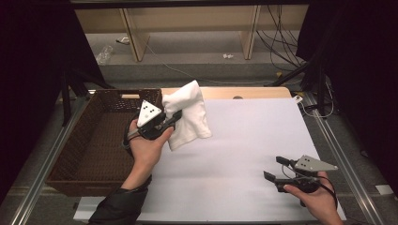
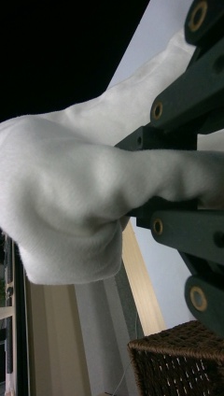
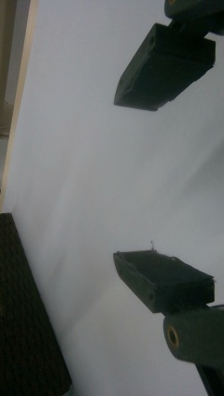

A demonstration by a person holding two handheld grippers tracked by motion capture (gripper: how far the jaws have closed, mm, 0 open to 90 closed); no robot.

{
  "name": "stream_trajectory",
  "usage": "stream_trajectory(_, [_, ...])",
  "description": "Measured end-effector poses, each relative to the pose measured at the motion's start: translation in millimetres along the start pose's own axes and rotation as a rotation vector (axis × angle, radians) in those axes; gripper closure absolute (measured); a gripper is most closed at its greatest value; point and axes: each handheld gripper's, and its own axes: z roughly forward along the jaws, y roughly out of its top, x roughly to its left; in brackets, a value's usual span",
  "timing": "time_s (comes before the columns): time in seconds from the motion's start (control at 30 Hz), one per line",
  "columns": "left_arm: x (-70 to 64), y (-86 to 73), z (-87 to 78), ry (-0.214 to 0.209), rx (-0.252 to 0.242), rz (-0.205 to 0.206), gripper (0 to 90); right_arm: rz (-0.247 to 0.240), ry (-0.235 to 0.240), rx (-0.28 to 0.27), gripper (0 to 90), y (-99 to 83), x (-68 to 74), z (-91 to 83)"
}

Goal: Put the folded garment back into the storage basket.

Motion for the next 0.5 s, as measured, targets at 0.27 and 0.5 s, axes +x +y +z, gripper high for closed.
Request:
stream_trajectory(0.27, [3.6,2.1,-2.8,0.009,-0.008,-0.006,75.0,0.001,0.000,-0.001,21.3,0.1,-0.1,-0.1])
stream_trajectory(0.5, [6.1,3.4,-4.5,0.014,-0.015,-0.013,75.0,-0.002,0.000,0.001,21.3,0.0,-0.2,0.1])
